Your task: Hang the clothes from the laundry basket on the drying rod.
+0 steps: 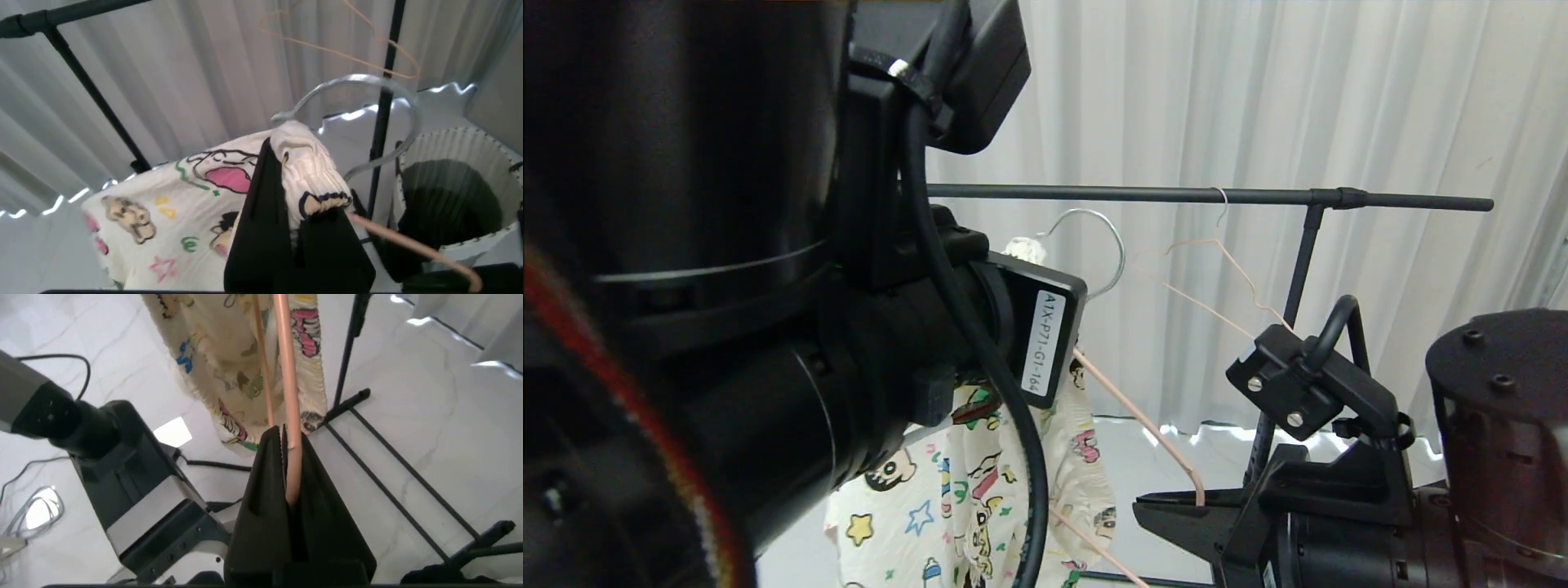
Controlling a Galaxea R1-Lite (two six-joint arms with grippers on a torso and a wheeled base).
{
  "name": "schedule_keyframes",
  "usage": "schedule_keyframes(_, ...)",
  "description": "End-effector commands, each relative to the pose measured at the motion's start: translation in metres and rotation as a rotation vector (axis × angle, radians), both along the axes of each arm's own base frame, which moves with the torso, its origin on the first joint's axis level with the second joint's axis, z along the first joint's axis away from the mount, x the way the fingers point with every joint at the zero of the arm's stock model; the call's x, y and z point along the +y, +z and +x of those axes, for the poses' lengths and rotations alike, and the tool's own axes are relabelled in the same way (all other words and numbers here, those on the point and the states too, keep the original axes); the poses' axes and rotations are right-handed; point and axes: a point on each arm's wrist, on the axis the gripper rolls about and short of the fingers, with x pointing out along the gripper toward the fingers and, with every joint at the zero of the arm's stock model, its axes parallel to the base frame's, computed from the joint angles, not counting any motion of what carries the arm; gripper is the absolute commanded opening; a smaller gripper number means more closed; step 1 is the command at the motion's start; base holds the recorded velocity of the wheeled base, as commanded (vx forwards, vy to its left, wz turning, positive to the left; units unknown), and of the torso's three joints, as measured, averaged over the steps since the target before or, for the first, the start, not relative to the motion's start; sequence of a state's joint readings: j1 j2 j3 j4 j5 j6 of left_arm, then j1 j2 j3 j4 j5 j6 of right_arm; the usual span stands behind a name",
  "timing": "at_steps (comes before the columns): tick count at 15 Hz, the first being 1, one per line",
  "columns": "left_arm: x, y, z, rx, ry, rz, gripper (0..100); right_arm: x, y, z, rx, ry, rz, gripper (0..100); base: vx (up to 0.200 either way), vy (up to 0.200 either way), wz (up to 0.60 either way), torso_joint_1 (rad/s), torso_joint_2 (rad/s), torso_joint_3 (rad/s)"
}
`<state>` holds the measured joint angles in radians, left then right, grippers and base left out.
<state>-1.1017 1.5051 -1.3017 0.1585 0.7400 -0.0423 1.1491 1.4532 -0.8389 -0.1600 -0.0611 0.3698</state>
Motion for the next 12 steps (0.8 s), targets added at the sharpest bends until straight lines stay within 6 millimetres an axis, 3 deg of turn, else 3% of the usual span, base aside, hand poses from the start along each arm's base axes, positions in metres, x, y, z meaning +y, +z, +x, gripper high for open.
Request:
schedule_keyframes(1, 0.019, 0.000, 0.001, -0.009, 0.035, 0.017, 100, -0.003, 0.004, -0.001, -0.002, -0.016, 0.017, 0, 0.000, 0.000, 0.00, 0.000, 0.00, 0.000)
schedule_keyframes(12, 0.037, -0.015, -0.003, 0.009, 0.054, 0.069, 100, -0.011, 0.017, -0.001, -0.057, -0.074, 0.083, 0, 0.000, 0.000, 0.00, 0.000, 0.00, 0.000)
